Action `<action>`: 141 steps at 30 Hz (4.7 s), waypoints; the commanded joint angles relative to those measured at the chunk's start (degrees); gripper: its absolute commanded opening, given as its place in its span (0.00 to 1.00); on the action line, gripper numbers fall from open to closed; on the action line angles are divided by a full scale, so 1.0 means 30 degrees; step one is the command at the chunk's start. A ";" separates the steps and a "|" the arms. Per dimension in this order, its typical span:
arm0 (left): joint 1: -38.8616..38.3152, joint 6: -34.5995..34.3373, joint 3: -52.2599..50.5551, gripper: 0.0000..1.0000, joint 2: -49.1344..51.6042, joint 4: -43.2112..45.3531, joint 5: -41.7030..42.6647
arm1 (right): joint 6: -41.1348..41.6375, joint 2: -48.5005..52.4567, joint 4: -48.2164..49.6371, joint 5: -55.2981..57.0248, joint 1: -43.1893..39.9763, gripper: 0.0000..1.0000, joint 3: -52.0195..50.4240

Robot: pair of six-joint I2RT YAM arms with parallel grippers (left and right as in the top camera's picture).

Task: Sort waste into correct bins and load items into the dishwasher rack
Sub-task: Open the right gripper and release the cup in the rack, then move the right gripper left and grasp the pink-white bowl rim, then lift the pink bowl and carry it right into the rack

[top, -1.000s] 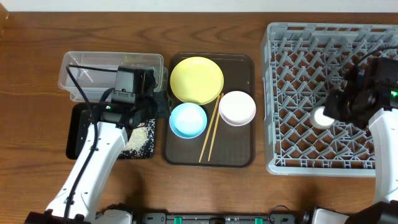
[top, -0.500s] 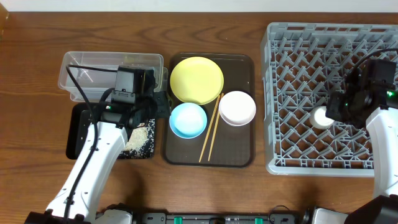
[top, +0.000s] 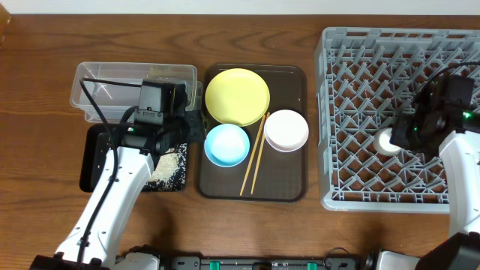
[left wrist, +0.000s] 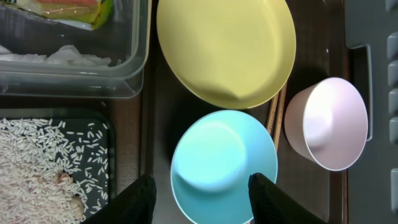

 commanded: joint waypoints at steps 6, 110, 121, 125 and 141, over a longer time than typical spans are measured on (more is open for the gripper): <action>0.0007 0.0313 0.0029 0.51 -0.0087 0.0007 -0.0255 | 0.1078 0.0299 0.1880 0.1647 -0.0087 0.01 -0.1013; 0.0007 -0.2412 -0.0189 0.65 -0.0087 -0.2419 -0.5661 | -1.3937 0.1180 2.2185 0.8692 0.7257 0.01 -0.0838; 0.0007 -0.2419 -0.0189 0.65 -0.0087 -0.2419 -0.5661 | -1.5599 0.4575 2.4822 0.8699 0.6113 0.01 -0.0838; 0.0007 -0.2412 -0.0189 0.65 -0.0087 -0.2419 -0.5661 | -1.5679 0.5697 2.6163 0.8706 0.6135 0.01 -0.0838; 0.0007 -0.2412 -0.0189 0.65 -0.0087 -0.2426 -0.5661 | -1.6925 0.7664 2.7795 1.0149 0.6630 0.01 -0.0838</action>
